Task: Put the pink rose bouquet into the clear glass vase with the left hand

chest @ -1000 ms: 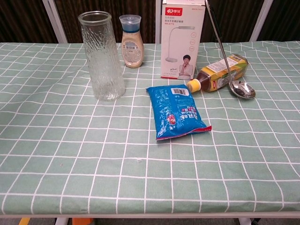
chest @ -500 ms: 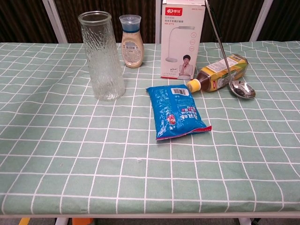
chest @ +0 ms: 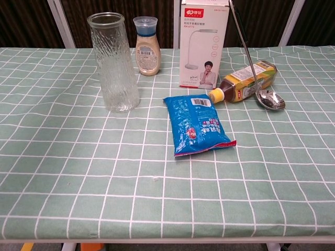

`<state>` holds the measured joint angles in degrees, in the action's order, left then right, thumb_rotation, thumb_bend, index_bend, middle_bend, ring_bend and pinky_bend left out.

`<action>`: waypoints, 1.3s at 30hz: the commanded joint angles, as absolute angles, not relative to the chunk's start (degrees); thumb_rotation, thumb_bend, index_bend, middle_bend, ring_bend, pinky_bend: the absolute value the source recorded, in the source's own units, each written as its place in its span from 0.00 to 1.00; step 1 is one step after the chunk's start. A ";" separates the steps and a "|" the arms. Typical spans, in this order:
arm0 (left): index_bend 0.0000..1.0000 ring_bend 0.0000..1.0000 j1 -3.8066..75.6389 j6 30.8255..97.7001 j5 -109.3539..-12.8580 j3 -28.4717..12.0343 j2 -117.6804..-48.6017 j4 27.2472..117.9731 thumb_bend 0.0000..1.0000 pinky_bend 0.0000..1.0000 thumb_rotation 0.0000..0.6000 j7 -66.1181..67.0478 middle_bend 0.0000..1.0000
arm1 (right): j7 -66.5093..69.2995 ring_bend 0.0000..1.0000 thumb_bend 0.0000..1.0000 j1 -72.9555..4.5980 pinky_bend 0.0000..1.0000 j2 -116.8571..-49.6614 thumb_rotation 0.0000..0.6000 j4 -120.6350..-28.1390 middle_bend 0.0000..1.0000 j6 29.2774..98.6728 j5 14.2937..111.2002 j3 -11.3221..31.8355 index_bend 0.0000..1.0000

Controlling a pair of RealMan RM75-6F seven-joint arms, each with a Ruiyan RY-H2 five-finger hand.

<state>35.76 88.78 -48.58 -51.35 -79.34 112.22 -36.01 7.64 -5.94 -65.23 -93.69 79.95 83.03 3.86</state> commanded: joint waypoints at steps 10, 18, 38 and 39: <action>0.46 0.43 34.98 83.01 -46.68 -48.68 -82.09 111.29 0.32 0.60 1.00 -38.30 0.45 | 7.84 0.00 0.19 -6.50 0.00 -66.23 1.00 -92.72 0.00 78.40 82.47 3.65 0.00; 0.47 0.43 37.15 82.62 -50.18 -44.65 -86.70 106.67 0.32 0.60 1.00 -37.11 0.46 | 7.91 0.00 0.19 -6.50 0.00 -66.36 1.00 -92.31 0.00 78.35 82.29 3.69 0.00; 0.47 0.42 38.87 80.59 -60.34 -33.49 -97.23 94.31 0.32 0.60 1.00 -36.10 0.44 | 9.03 0.00 0.19 -6.50 0.00 -67.12 1.00 -90.72 0.00 77.70 81.58 3.69 0.00; 0.47 0.41 38.88 80.47 -60.61 -33.30 -97.52 94.01 0.32 0.59 1.00 -36.14 0.44 | 8.92 0.00 0.19 -6.52 0.00 -67.15 1.00 -90.68 0.00 77.67 81.57 3.69 0.00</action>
<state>38.80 80.66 -60.36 -33.50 -97.22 94.30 -36.25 8.94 -6.52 -67.14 -90.69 77.68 81.57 3.69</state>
